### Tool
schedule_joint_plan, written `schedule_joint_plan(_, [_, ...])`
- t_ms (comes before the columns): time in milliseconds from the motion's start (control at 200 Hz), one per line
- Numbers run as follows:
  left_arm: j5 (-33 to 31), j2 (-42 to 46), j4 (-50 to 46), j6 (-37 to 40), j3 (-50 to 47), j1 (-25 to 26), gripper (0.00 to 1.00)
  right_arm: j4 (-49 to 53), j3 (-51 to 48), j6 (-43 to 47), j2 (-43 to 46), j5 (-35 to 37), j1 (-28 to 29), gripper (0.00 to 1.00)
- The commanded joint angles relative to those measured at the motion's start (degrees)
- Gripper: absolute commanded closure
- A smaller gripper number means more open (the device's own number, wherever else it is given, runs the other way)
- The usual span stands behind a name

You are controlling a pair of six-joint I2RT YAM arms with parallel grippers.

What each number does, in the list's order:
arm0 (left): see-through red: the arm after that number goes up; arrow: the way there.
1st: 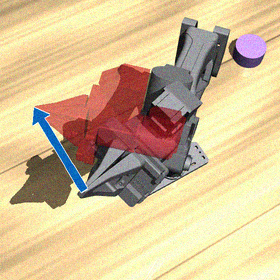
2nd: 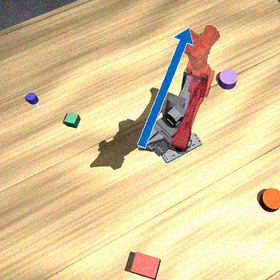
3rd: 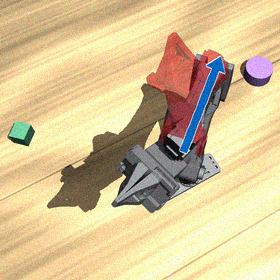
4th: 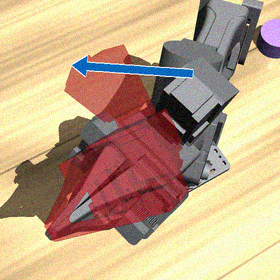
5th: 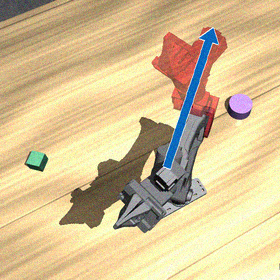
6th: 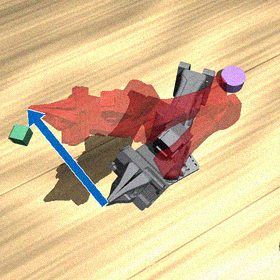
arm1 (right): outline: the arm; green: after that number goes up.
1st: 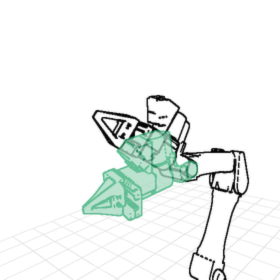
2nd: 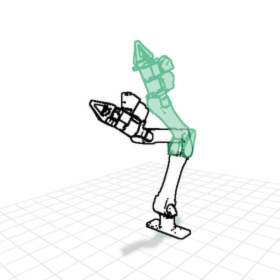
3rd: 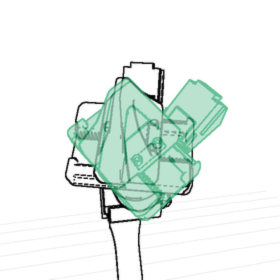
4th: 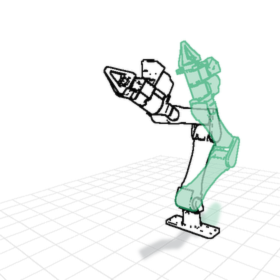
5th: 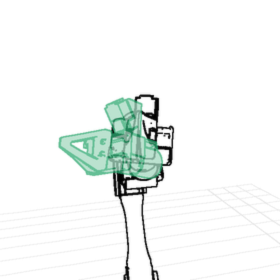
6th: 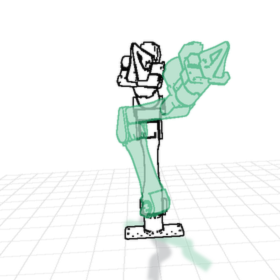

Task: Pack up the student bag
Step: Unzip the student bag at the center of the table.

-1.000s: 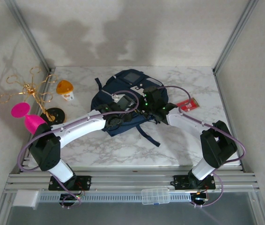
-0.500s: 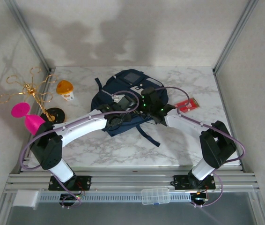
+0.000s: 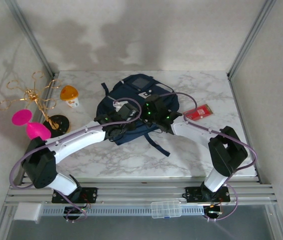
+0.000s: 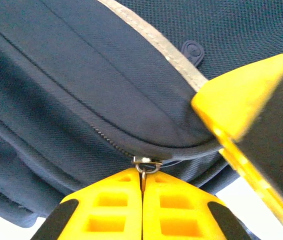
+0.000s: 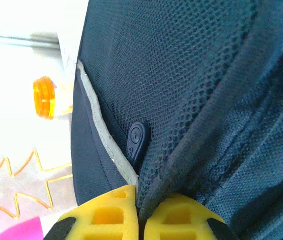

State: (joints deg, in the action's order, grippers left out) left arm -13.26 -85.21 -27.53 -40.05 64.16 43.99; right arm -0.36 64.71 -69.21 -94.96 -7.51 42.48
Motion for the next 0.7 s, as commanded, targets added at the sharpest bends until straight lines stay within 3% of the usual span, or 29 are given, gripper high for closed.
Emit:
schedule_joint_plan(0, [-1.36,6.28,-3.59,-0.01,-3.92,-0.48,1.0,1.46,-2.05,11.37,5.0,-6.59,-5.88,1.0])
schedule_joint_plan(225, [-2.91,10.34,-4.95,0.06,-11.8,-2.56,1.0,13.25,-0.08,28.08,7.58,-22.57,-20.58,1.0])
schedule_joint_plan(325, [-3.85,9.61,-4.69,0.76,-12.28,-4.01,1.0,18.29,3.52,31.23,6.3,-19.73,-23.01,1.0])
schedule_joint_plan(400, [-1.98,9.49,-2.58,0.97,-12.31,-4.44,1.0,15.2,2.66,29.11,6.96,-18.95,-22.55,1.0])
schedule_joint_plan(486, [3.05,9.71,1.9,1.33,-12.66,-4.35,1.0,12.32,1.26,25.51,6.18,-19.92,-20.41,0.79])
schedule_joint_plan(586, [4.37,9.29,3.21,0.88,-11.39,-4.07,1.0,9.91,-1.46,21.55,6.21,-17.68,-16.66,0.59])
schedule_joint_plan(696, [5.15,9.1,4.15,0.77,-10.99,-3.91,1.0,3.16,-7.04,14.27,7.54,-15.17,-13.29,0.52])
